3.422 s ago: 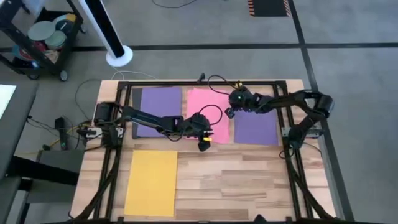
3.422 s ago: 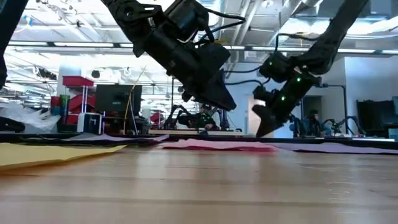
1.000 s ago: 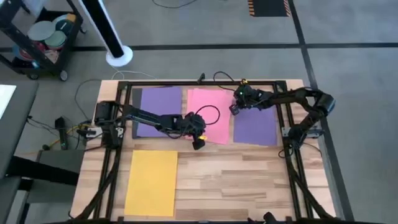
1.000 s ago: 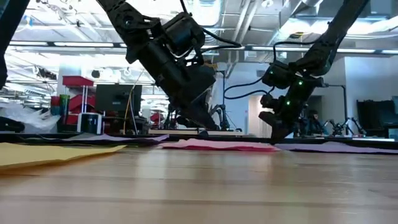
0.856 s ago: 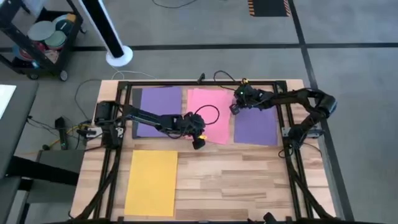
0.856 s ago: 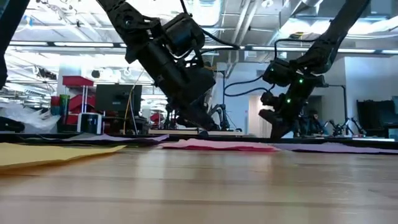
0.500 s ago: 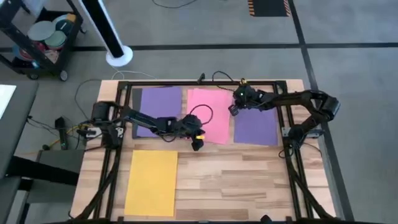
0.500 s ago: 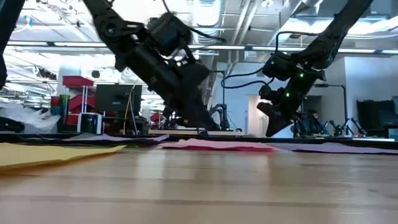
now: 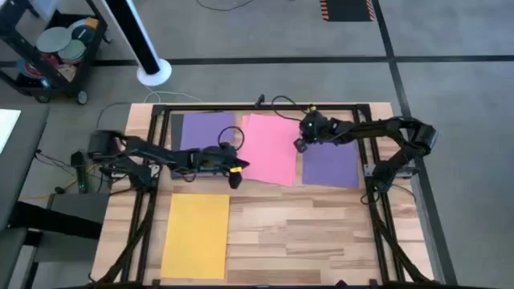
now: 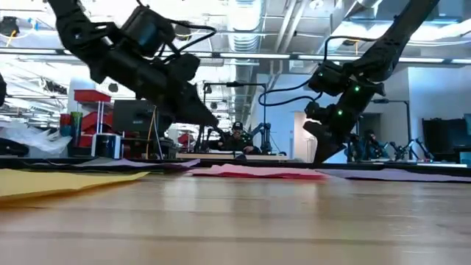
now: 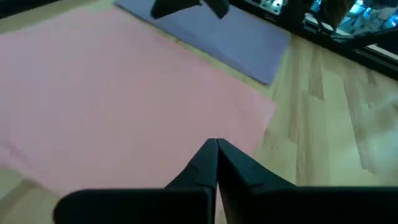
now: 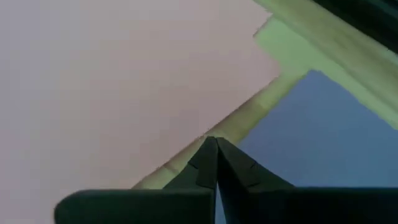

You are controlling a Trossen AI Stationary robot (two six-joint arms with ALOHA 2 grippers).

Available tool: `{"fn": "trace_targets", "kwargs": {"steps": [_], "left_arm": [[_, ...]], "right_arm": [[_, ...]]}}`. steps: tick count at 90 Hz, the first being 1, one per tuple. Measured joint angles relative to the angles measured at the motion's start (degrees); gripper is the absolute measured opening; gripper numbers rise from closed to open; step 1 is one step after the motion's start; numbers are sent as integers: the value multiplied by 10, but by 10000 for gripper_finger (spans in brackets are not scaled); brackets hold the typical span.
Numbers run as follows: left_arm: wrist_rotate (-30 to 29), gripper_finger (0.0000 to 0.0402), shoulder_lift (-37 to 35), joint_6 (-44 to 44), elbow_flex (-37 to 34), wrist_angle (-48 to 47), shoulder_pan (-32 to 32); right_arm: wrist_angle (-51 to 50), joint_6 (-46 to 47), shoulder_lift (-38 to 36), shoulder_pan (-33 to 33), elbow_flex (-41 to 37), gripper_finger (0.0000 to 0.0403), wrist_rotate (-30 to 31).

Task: Organize paper
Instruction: Stack the pink paper on top of the pink paper

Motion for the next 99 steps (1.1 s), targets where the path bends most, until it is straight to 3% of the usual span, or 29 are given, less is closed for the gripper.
{"fn": "trace_targets", "kwargs": {"steps": [30, 68, 99], "left_arm": [[-13, 0, -16, 0, -18, -16, 0], [0, 0, -16, 1, -18, -15, 13], [1, 0, -16, 4, -18, -32, 18]], "right_arm": [[9, 1, 0, 0, 0, 0, 0], [55, 30, 72, 8, 6, 0, 6], [67, 25, 85, -21, 41, 0, -6]]}}
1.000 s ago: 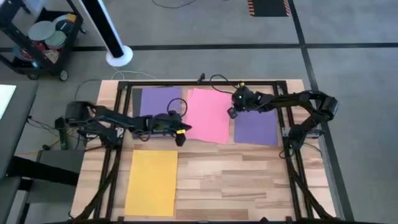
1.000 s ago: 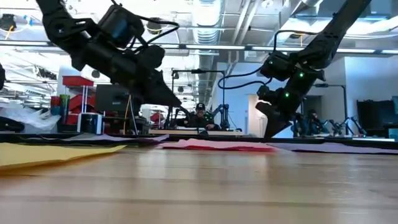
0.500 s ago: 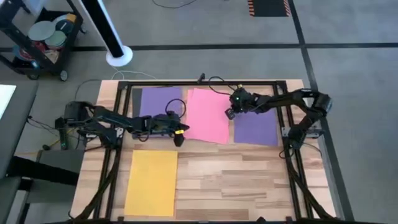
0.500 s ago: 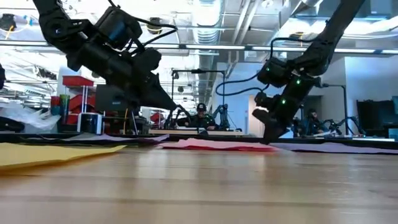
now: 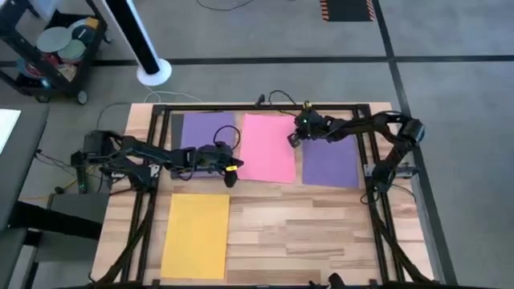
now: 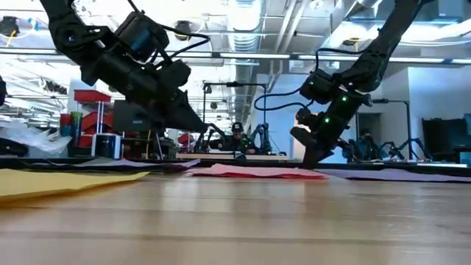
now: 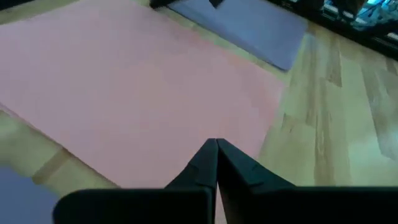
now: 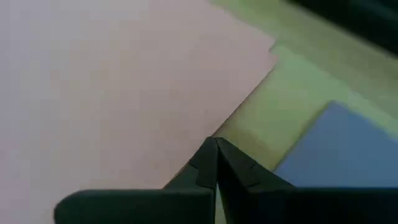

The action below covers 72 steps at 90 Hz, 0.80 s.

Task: Organize paper
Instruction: Stack the pink paper on top of the pink paper

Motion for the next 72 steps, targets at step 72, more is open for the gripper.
{"fn": "trace_targets", "kwargs": {"steps": [72], "left_arm": [[-1, 0, 0, -7, 0, -14, -1]], "right_arm": [[-10, -3, 11, -28, 2, 0, -39]]}}
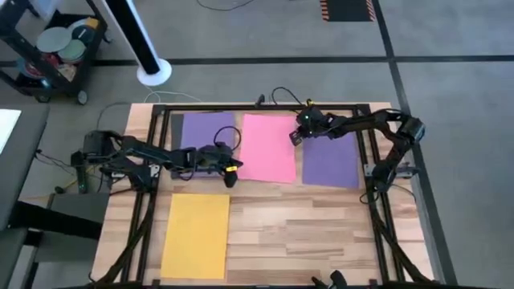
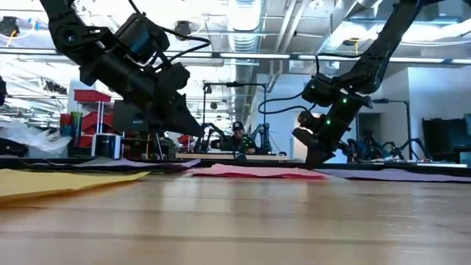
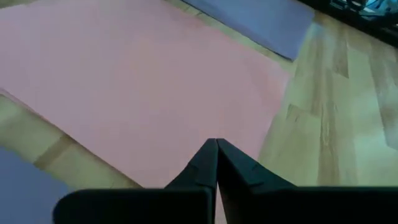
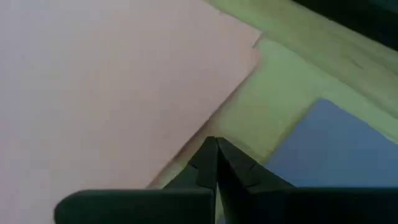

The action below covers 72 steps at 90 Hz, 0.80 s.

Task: Organize paper
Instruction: Stack the pink paper on top of the pink paper

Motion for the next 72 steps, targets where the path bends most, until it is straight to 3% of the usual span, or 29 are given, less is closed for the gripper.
{"fn": "trace_targets", "kwargs": {"steps": [72], "left_arm": [[0, 0, 0, 13, 0, -2, 1]], "right_arm": [[-65, -6, 27, 0, 89, 0, -3]]}}
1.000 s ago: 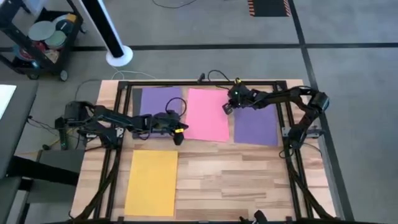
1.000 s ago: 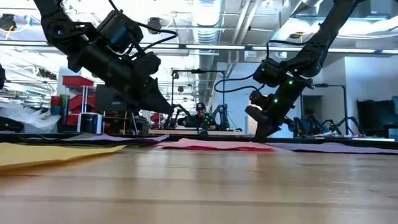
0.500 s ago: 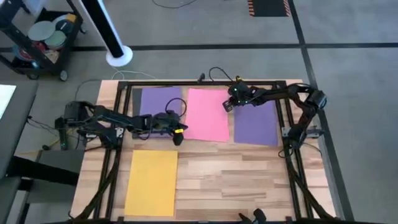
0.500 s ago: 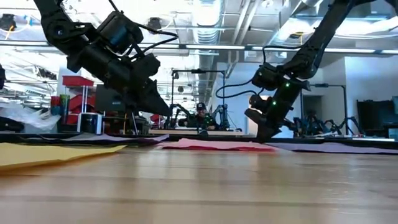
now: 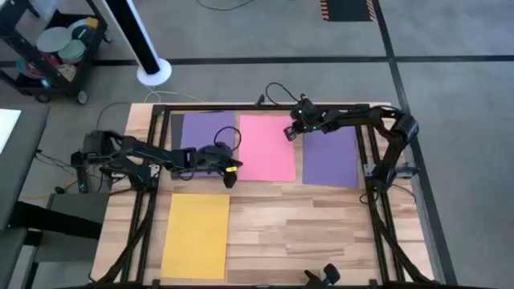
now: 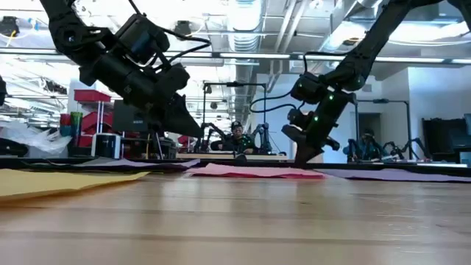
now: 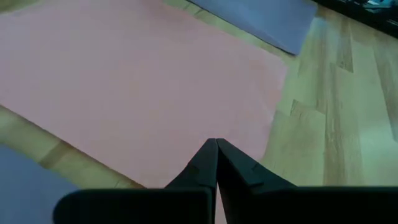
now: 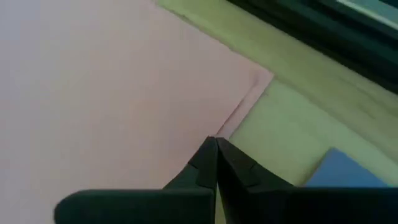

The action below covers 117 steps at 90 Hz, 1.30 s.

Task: Organize paper
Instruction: Stack the pink paper on top of the pink paper, then stack the purple paper on top of the purple paper

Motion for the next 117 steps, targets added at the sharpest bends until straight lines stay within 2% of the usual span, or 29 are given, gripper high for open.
{"fn": "trace_targets", "kwargs": {"steps": [20, 30, 48, 55, 69, 81, 89, 102, 117], "left_arm": [[30, 0, 0, 1, 0, -3, -2], [49, 0, -15, 19, 0, -34, -4], [37, 0, -95, 41, 0, -117, -26], [28, 0, -130, 41, -2, -122, -45], [14, 0, -212, 26, -53, -75, -81], [0, 0, -281, -3, -119, 14, -106], [-3, 0, -324, -4, -159, 68, -116], [-6, 0, -387, 25, -201, 108, -118], [-34, 0, -425, 48, -208, 109, -108]], "right_arm": [[-62, -27, -1, 7, 33, 0, 2], [-81, -54, -6, 23, 49, 0, 2], [-81, -124, -23, 98, 70, 0, 2], [-73, -138, -23, 141, 75, 0, 2], [-14, -156, -21, 228, 75, 0, 2], [68, -167, -21, 291, 75, 10, 3], [98, -190, -21, 327, 75, 27, 35], [124, -221, -20, 369, 75, 61, 104], [164, -194, -7, 385, 83, 85, 110]]}}
